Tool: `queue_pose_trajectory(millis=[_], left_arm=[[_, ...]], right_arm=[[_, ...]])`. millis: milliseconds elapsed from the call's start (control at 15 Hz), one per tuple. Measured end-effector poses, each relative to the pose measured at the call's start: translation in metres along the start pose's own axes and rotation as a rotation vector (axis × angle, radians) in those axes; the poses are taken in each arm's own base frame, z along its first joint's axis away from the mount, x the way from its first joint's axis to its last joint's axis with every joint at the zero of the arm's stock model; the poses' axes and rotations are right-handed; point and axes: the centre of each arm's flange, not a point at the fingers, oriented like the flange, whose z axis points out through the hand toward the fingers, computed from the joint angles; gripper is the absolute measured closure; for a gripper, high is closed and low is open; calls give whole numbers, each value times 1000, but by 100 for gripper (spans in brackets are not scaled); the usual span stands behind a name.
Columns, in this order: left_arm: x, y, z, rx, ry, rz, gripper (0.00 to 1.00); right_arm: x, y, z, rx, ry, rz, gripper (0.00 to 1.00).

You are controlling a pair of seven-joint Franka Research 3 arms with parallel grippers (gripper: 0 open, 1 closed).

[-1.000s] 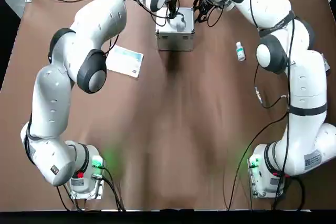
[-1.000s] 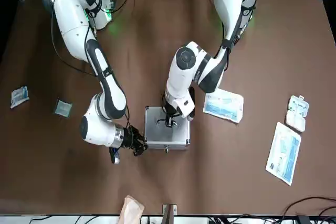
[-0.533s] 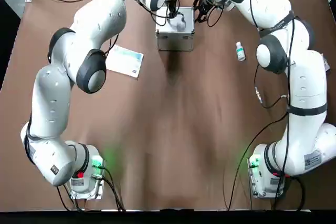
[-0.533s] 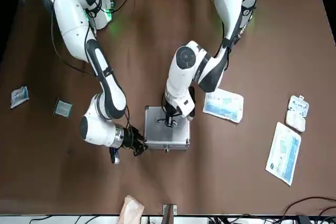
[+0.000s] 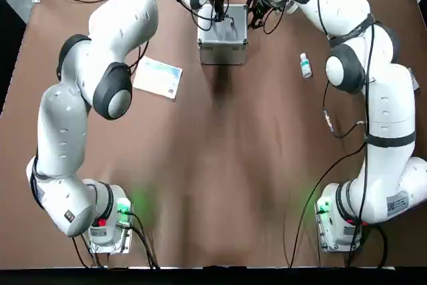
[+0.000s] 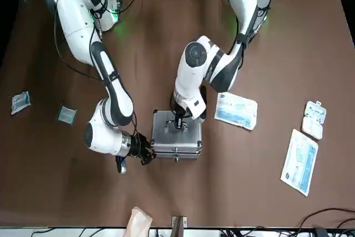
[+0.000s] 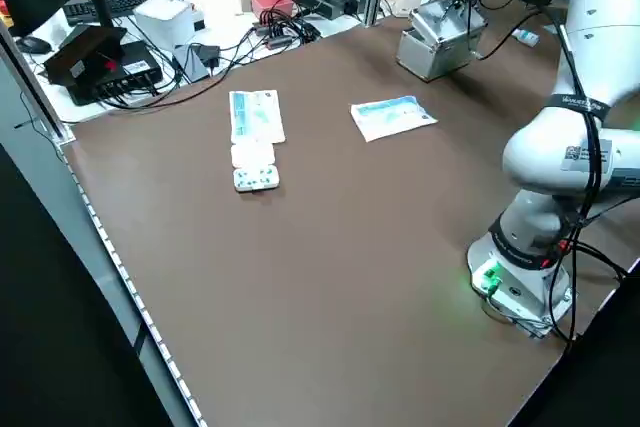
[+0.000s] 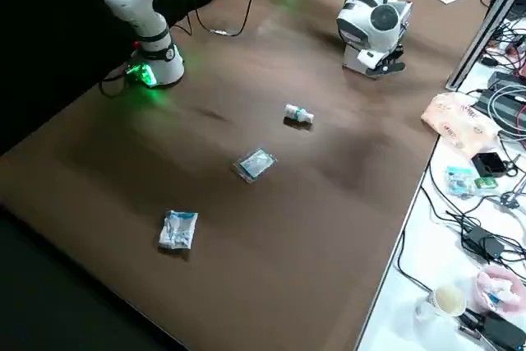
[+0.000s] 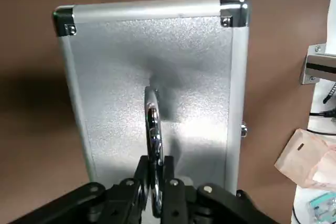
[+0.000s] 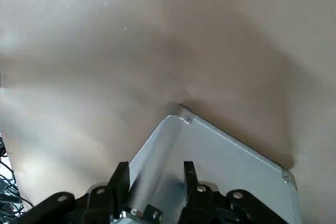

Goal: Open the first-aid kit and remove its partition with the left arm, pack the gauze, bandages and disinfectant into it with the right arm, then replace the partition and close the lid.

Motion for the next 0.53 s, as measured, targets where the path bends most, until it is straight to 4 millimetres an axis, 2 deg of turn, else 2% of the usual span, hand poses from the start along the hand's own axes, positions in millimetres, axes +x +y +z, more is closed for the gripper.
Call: queue_pose_trajectory(millis=[533], left_arm=[[-5, -5, -12, 37, 20, 8, 87]], right_arm=[[0, 0, 0, 0, -1, 0, 53]])
